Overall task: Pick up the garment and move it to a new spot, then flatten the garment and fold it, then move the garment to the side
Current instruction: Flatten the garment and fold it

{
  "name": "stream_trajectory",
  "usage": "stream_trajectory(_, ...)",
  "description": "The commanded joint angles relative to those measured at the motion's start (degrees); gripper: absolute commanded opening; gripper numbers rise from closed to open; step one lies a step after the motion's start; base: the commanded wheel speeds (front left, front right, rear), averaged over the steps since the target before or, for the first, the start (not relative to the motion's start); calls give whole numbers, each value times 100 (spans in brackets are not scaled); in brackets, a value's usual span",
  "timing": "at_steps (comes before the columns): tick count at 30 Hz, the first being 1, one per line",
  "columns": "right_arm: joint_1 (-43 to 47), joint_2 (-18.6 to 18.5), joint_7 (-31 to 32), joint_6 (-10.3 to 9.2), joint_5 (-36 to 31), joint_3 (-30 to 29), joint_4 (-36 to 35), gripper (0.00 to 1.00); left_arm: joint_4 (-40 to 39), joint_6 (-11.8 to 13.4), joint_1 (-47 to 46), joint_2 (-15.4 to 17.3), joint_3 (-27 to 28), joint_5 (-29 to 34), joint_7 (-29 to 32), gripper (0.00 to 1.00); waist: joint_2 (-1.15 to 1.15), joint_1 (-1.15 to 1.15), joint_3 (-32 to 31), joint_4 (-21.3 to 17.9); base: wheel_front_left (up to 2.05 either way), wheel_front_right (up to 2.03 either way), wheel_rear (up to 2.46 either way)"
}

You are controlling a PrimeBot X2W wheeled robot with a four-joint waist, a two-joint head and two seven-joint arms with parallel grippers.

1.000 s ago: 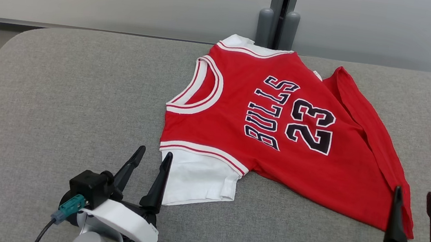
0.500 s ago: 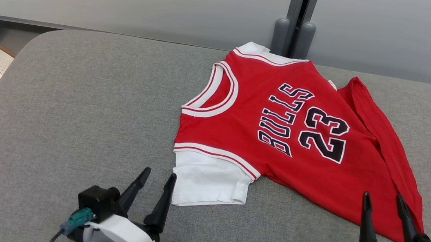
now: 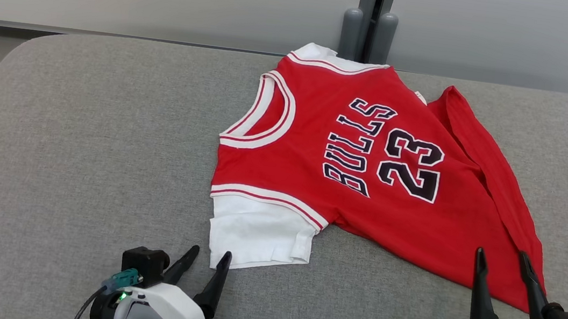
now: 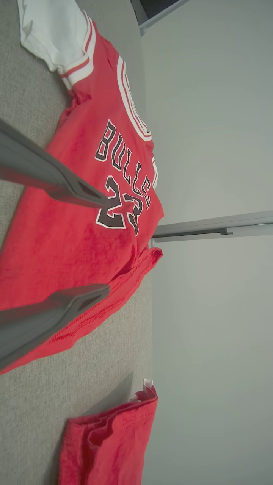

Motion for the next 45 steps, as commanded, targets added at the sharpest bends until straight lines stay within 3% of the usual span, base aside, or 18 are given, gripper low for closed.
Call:
stream_trajectory(1, -80, -17, -14, -5, 26, 8, 0, 100, 60, 24, -111, 22, -7, 30, -45, 100, 0, 0, 36, -57, 0, 0, 0)
stream_trajectory(6, -80, -17, -13, -5, -30, -94, 7, 100, 287, -20, -226, 21, -113, -100, -44, 100, 0, 0, 89, -145, 0, 0, 0)
stream_trajectory(7, -78, -18, -12, -5, -53, -154, 19, 100, 311, -26, -234, 21, -117, -161, -55, 71, 0, 0, 96, -154, 0, 0, 0)
stream_trajectory(8, -76, -19, -11, -5, -73, -215, 34, 100, 340, -27, -249, 24, -119, -215, -61, 0, 0, 0, 103, -163, 0, 0, 0)
stream_trajectory(18, -166, -16, 94, -5, -287, -879, 770, 100, -98, 76, -393, 90, 19, 67, -276, 0, 0, 0, 71, -68, 0, 0, 0)
stream_trajectory(27, -420, -16, 181, -5, 88, -1405, 1638, 100, -906, 103, -73, 82, 490, 426, -279, 0, 0, 0, 58, 39, 0, 0, 0)
stream_trajectory(36, -761, -9, 155, -4, 680, -1385, 2431, 100, -1063, 28, 105, 52, 597, 613, -280, 0, 0, 0, 101, 61, 0, 0, 0)
stream_trajectory(37, -773, -6, 146, -4, 673, -1361, 2489, 74, -1065, 18, 113, 49, 605, 624, -280, 0, 0, 0, 101, 60, 0, 0, 0)
stream_trajectory(38, -788, -5, 142, -4, 708, -1330, 2549, 41, -1067, 19, 118, 45, 611, 630, -280, 0, 0, 0, 100, 60, 0, 0, 0)
stream_trajectory(40, -813, 1, 134, -3, 747, -1269, 2622, 0, -1065, 4, 114, 42, 630, 661, -281, 0, 0, 0, 93, 56, 0, 0, 0)
stream_trajectory(45, -864, -1, 76, -3, 837, -1013, 2683, 0, -1142, 11, 124, 36, 774, 688, -281, 0, 0, 0, 39, 37, 0, 0, 0)
